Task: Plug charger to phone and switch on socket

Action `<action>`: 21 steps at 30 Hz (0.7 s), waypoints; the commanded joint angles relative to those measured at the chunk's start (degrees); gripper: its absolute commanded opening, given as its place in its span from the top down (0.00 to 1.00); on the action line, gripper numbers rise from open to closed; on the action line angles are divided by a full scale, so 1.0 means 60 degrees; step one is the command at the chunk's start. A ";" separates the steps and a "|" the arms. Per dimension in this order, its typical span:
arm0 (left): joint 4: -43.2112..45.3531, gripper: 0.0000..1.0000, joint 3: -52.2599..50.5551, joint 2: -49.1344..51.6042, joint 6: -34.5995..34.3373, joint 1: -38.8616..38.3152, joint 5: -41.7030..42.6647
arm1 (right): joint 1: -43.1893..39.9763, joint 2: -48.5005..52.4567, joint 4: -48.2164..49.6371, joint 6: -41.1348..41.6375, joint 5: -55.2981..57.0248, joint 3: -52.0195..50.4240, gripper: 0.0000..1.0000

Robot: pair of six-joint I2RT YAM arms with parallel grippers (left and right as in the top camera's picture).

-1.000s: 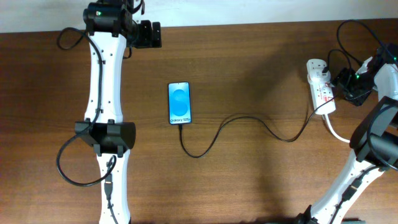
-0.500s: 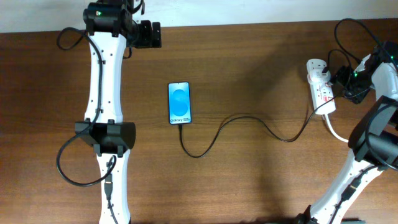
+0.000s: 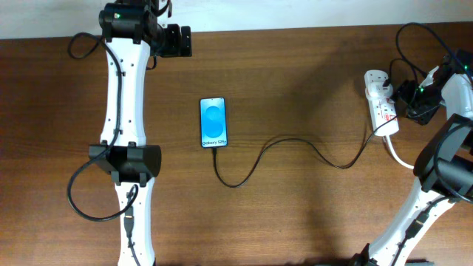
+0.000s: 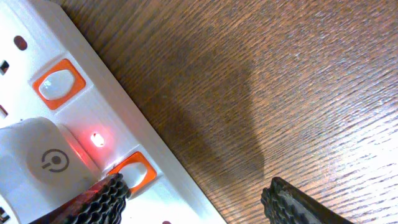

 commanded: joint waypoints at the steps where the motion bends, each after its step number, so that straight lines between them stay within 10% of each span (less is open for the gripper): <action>1: -0.0007 0.01 0.0142 -0.0055 -0.0018 0.0029 -0.0135 | 0.0375 0.0353 -0.0095 -0.0237 -0.0018 -0.0317 0.25; 21: -0.0007 0.01 0.0142 -0.0055 -0.0018 0.0029 -0.0135 | -0.1963 -0.0594 -0.5912 -0.1166 -0.1100 0.6495 0.24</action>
